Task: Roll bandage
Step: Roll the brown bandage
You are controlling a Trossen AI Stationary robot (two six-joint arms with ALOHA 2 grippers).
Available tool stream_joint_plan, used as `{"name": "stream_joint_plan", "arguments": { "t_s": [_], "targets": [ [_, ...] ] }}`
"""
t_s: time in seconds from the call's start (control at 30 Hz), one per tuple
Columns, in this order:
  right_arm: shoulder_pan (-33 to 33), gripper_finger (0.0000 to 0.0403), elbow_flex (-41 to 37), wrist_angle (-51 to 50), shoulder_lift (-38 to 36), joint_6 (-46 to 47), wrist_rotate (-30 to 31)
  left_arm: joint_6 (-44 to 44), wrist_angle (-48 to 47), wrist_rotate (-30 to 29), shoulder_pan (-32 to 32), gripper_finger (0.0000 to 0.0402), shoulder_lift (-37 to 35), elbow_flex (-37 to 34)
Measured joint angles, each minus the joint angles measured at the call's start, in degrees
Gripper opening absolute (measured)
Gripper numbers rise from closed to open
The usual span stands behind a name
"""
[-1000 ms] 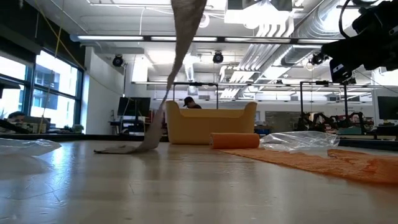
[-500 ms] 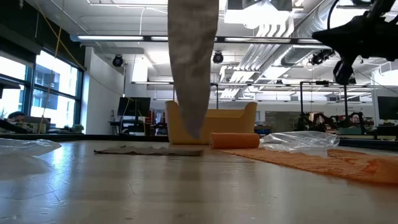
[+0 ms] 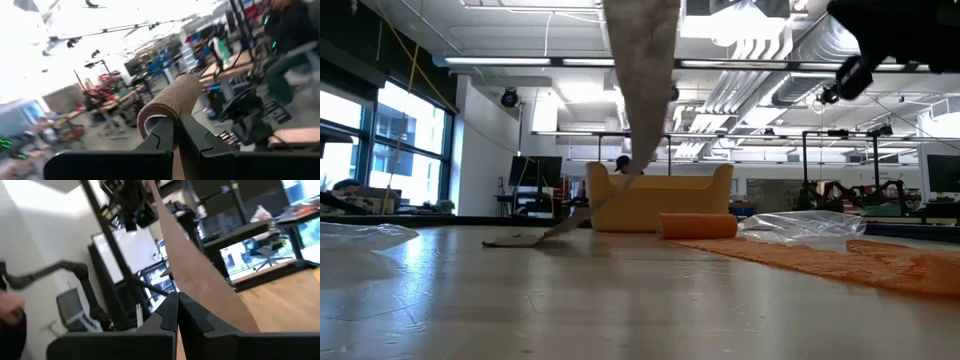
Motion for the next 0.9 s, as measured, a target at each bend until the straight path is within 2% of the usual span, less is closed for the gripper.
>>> {"name": "stream_joint_plan", "arguments": {
  "t_s": [0.27,0.43,0.5,0.63,0.8,0.9],
  "targets": [
    [9.3,0.0000,11.1,0.1,12.2,-9.2,-0.2,17.1,-0.6,-11.2,-7.7,0.0001,20.7,31.6],
    [14.7,0.0000,16.2,-0.2,15.5,-14.1,-0.1,25.9,-0.8,-14.7,-10.7,0.0001,31.9,51.1],
    [16.4,0.0000,17.3,-0.3,16.1,-14.9,0.7,27.7,-0.5,-14.6,-11.1,0.0001,34.7,56.4],
    [18.7,0.0000,18.1,-0.3,16.4,-18.2,3.5,32.4,7.9,-13.4,-10.9,0.0001,33.9,53.2],
    [19.0,0.0000,18.1,-1.5,16.4,-20.5,9.5,34.7,7.5,-13.7,-7.9,0.0001,32.3,53.1],
    [18.4,0.0000,18.1,-3.6,16.8,-20.4,14.1,31.2,1.2,-17.0,-3.5,0.0001,29.7,51.4]
  ]
}}
